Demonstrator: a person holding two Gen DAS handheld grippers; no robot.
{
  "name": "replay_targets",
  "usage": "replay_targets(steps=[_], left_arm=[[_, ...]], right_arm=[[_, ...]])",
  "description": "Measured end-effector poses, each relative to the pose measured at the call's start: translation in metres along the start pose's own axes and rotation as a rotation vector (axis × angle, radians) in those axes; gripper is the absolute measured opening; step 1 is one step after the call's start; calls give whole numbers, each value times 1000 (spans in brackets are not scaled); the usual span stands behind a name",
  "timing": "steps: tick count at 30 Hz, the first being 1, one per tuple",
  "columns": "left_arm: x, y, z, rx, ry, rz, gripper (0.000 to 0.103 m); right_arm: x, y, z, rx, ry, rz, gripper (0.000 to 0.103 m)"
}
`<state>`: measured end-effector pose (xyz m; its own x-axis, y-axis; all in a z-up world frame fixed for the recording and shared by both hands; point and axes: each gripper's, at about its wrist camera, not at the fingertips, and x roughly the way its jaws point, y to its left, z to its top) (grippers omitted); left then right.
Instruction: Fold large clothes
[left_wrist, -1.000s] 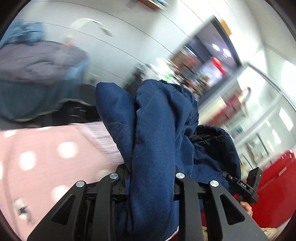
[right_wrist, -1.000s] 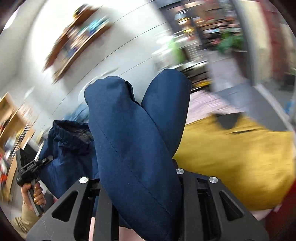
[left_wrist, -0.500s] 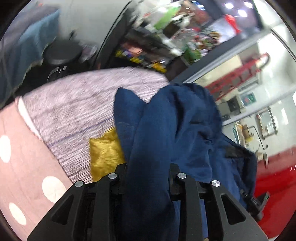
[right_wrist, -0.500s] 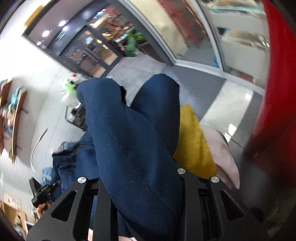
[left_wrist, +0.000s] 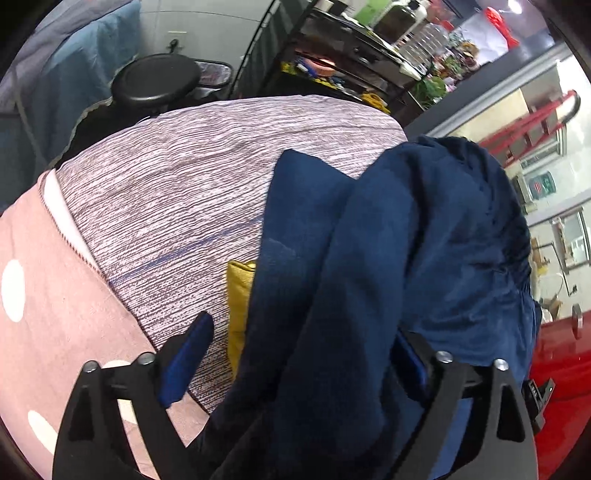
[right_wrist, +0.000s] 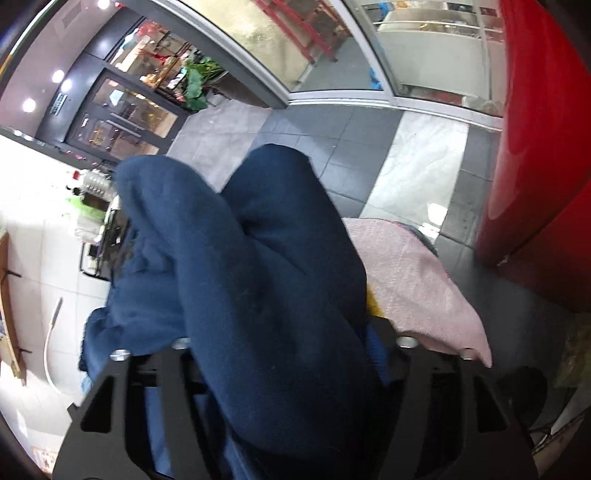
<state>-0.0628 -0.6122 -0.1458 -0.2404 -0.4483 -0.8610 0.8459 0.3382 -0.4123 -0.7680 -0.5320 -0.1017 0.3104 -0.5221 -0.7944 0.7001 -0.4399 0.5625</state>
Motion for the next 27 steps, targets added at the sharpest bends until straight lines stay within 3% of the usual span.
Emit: replay_targets(steps=[2, 8, 10, 13, 16, 20, 24, 27], left_arm=[[-10, 0, -2, 0, -27, 12, 91], [-64, -10, -10, 33, -125, 85, 92], [-88, -15, -15, 65, -194, 119, 96], [-132, -23, -24, 124, -331, 233, 97], [-163, -27, -37, 150, -394, 327, 97], [-188, -35, -68, 165, -397, 336, 97], [-186, -58, -101, 239, -335, 309, 97], [-177, -79, -134, 318, -260, 244, 97]], right_arm=[[3, -5, 0, 30, 7, -5, 83], [-12, -1, 6, 71, -4, -16, 84], [-28, 12, 5, 43, -52, -51, 84], [-58, 37, 3, -34, -160, -77, 85], [-91, 74, -9, -163, -254, -109, 93], [-116, 114, -35, -320, -275, -110, 97], [-125, 140, -73, -407, -182, -90, 97], [-124, 150, -105, -435, -97, -74, 97]])
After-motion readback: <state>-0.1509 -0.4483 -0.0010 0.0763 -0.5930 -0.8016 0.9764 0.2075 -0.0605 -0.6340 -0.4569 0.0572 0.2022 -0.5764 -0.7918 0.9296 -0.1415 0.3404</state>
